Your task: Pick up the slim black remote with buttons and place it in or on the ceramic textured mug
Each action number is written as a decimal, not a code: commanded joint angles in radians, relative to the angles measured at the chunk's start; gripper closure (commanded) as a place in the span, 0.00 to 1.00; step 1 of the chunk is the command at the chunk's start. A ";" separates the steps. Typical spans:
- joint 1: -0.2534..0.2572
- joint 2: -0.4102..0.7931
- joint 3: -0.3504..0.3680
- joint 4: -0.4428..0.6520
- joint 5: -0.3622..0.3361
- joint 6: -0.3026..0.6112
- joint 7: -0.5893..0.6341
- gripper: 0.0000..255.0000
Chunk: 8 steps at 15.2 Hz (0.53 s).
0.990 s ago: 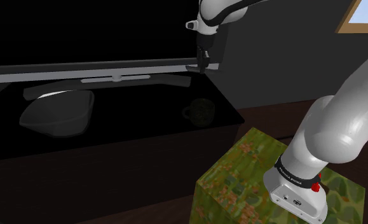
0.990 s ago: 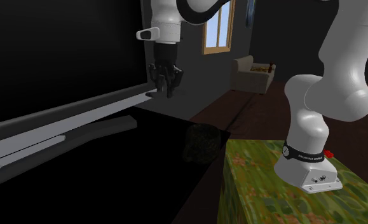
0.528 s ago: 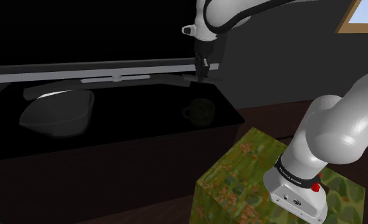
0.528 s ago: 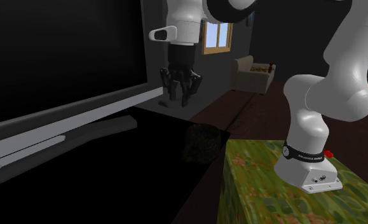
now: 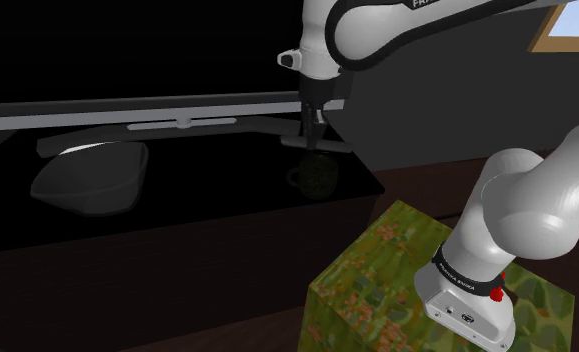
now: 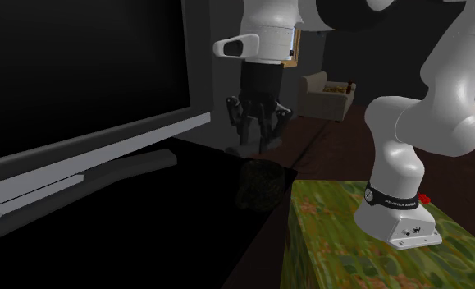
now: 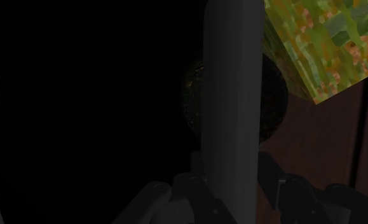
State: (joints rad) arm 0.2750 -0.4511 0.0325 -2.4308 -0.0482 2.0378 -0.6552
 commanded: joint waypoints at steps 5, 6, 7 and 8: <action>0.005 0.015 0.012 -0.062 0.002 0.076 0.020 1.00; 0.005 0.020 0.012 -0.071 0.001 0.091 0.020 1.00; 0.005 0.025 0.012 -0.081 0.001 0.105 0.022 1.00; 0.005 0.031 0.012 -0.090 0.000 0.120 0.023 1.00</action>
State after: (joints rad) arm 0.2801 -0.4238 0.0452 -2.5117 -0.0474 2.1446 -0.6328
